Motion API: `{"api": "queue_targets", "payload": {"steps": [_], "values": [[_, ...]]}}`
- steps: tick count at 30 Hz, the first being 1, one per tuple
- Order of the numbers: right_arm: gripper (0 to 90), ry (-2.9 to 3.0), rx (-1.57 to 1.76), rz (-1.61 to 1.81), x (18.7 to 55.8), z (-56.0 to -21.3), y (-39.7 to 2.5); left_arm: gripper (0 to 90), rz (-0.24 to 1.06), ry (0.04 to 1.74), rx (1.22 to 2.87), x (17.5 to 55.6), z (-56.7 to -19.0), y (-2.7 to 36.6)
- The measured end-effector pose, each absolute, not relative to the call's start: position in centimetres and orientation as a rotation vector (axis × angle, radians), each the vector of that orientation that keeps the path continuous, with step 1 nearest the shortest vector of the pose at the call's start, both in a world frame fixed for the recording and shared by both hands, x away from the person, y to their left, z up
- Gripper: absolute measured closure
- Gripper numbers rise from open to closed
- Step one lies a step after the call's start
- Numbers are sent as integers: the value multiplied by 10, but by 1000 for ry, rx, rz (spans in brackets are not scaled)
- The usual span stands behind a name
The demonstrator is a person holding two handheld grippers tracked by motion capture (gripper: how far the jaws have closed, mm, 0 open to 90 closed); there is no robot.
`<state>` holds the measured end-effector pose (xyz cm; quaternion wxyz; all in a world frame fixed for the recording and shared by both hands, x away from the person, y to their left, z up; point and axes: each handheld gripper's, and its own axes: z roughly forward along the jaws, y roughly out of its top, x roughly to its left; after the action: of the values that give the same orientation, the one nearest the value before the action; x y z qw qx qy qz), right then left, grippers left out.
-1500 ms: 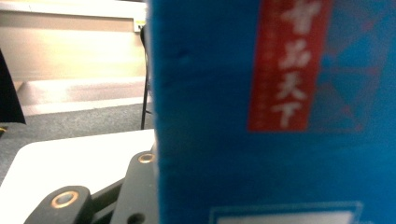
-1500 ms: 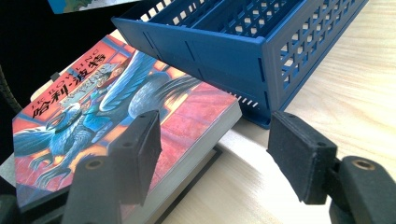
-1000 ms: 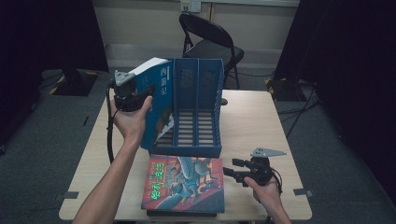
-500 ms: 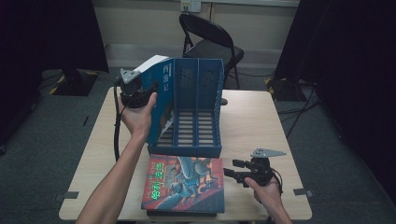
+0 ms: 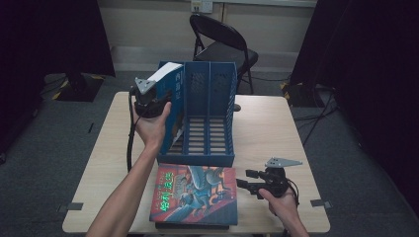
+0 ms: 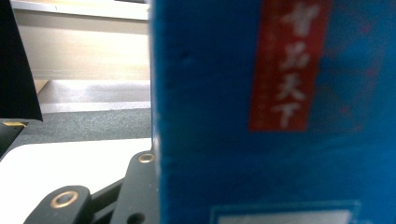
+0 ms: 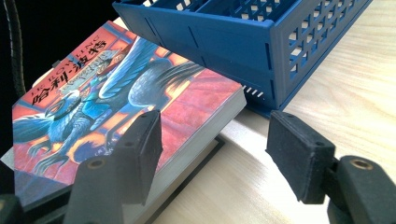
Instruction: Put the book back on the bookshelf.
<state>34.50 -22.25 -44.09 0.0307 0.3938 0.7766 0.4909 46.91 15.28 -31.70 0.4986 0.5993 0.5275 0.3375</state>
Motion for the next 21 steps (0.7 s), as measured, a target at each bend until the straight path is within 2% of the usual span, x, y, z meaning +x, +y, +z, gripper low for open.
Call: {"api": "queue_targets", "payload": {"steps": [16, 21], "values": [[356, 2423, 1207, 1488, 346, -445, -219, 612, 841, 1251, 1457, 466, -352, 147], [356, 2433, 1208, 1475, 346, -446, -217, 609, 814, 1243, 1431, 459, -360, 151]]}}
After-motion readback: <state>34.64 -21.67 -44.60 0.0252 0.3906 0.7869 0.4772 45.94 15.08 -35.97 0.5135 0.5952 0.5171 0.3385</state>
